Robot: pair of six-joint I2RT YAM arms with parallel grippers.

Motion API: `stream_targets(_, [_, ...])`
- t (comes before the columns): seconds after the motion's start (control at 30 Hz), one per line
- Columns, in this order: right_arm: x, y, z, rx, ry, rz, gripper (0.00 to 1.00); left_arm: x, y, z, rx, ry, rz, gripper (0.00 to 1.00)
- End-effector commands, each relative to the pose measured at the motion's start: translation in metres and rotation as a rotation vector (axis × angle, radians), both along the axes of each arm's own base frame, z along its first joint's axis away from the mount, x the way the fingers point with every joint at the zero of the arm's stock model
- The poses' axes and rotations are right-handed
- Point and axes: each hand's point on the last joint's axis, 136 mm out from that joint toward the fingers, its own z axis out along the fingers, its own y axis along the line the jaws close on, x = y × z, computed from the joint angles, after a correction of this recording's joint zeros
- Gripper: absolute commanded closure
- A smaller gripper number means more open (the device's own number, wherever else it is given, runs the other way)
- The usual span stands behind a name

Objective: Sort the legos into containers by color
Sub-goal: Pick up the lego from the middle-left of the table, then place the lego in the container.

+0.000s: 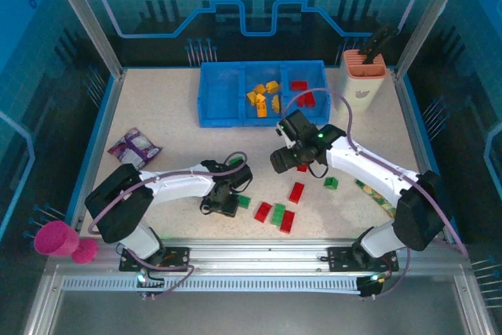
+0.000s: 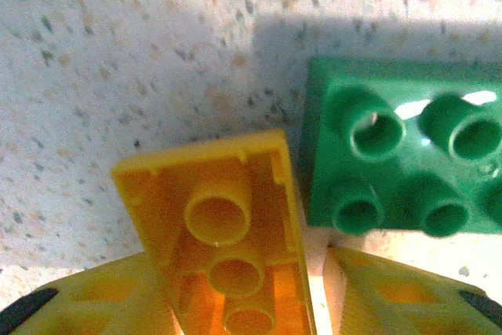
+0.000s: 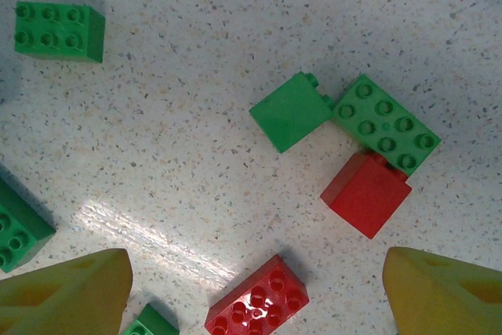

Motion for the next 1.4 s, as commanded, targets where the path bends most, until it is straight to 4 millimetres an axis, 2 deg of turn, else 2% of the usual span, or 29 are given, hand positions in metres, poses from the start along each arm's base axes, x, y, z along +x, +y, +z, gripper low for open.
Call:
stream_targets(0.0, [0.001, 0.008, 0.000, -0.003, 0.011, 0.010, 0.15, 0.061, 0.023, 0.001, 0.109, -0.251, 0.088, 0.53])
stream_targets(0.13, [0.004, 0.013, -0.002, -0.009, 0.017, 0.023, 0.15, 0.063, 0.025, 0.006, 0.113, -0.260, 0.087, 0.57])
stream_targets(0.23, [0.005, 0.013, -0.002, -0.014, 0.010, 0.024, 0.15, 0.068, 0.026, 0.018, 0.117, -0.286, 0.082, 0.62])
stream_targets(0.43, [0.005, 0.012, -0.004, -0.022, 0.005, 0.029, 0.15, 0.084, 0.022, 0.053, 0.103, -0.331, 0.064, 0.65])
stream_targets(0.6, [0.008, 0.006, -0.007, -0.019, -0.018, 0.015, 0.15, 0.102, 0.011, 0.096, 0.045, -0.393, 0.067, 0.65])
stream_targets(0.8, [0.015, -0.013, -0.005, 0.018, -0.076, -0.051, 0.14, 0.167, -0.034, 0.158, -0.048, -0.573, 0.021, 0.65])
stream_targets(0.9, [0.017, -0.028, 0.000, 0.005, -0.119, -0.087, 0.14, 0.201, -0.057, 0.174, -0.066, -0.643, -0.007, 0.65])
stream_targets(1.1, [0.010, -0.066, -0.003, -0.015, -0.126, -0.192, 0.12, 0.266, -0.087, 0.185, -0.115, -0.738, 0.004, 0.65])
stream_targets(1.37, [-0.005, -0.119, -0.014, -0.006, -0.085, -0.377, 0.11, 0.361, -0.130, 0.176, -0.136, -0.825, 0.002, 0.65])
